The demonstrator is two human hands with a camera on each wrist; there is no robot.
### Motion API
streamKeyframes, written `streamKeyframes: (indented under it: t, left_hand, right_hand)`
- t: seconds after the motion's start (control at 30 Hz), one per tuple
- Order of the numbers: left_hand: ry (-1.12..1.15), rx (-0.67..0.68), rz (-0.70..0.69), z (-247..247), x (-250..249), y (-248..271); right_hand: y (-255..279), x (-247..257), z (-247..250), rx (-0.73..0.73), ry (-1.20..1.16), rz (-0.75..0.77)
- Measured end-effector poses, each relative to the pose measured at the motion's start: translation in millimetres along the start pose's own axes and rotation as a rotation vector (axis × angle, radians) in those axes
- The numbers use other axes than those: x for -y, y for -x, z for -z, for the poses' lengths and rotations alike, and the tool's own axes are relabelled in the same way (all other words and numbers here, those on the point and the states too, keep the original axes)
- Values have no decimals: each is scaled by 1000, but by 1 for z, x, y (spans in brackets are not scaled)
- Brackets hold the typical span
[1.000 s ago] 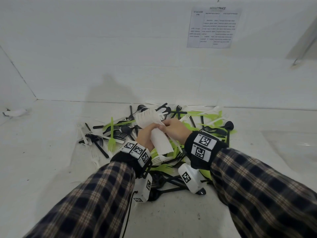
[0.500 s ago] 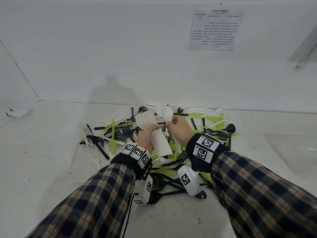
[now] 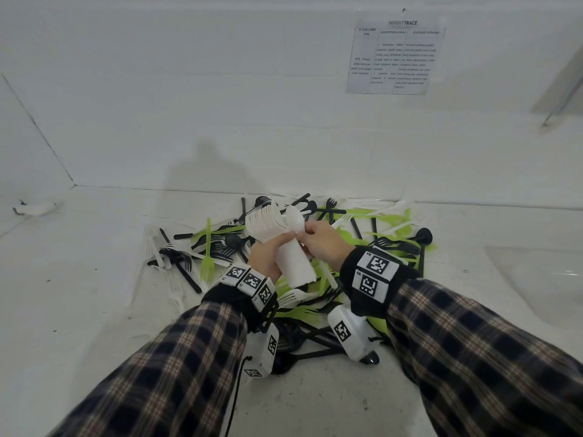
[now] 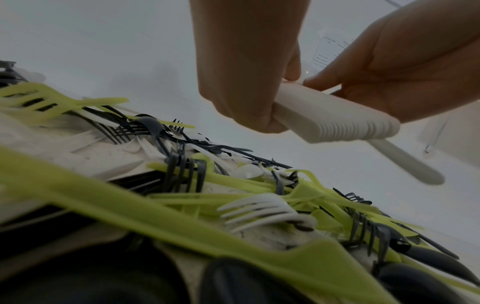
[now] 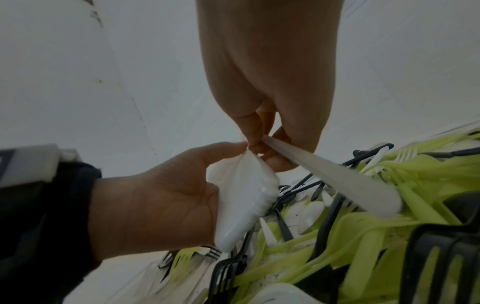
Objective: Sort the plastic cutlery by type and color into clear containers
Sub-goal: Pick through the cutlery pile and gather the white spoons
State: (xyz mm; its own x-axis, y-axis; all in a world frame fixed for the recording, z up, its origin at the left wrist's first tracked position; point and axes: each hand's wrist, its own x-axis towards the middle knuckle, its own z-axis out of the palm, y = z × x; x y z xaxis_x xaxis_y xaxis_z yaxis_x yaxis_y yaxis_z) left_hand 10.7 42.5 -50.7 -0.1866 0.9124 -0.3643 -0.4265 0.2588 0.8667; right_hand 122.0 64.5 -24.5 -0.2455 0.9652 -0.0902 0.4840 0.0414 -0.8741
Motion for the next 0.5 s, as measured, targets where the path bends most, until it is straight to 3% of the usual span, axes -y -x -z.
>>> streamKeyframes:
  t: [0.17, 0.37, 0.5]
  left_hand:
    - [-82, -65, -65, 4, 4, -7]
    - [-78, 36, -40, -5, -2, 9]
    - [-61, 93, -42, -4, 0, 10]
  right_hand:
    - [4, -2, -5, -102, 10, -3]
    - [7, 5, -7, -85, 35, 35]
    - [9, 2, -8, -200, 24, -9]
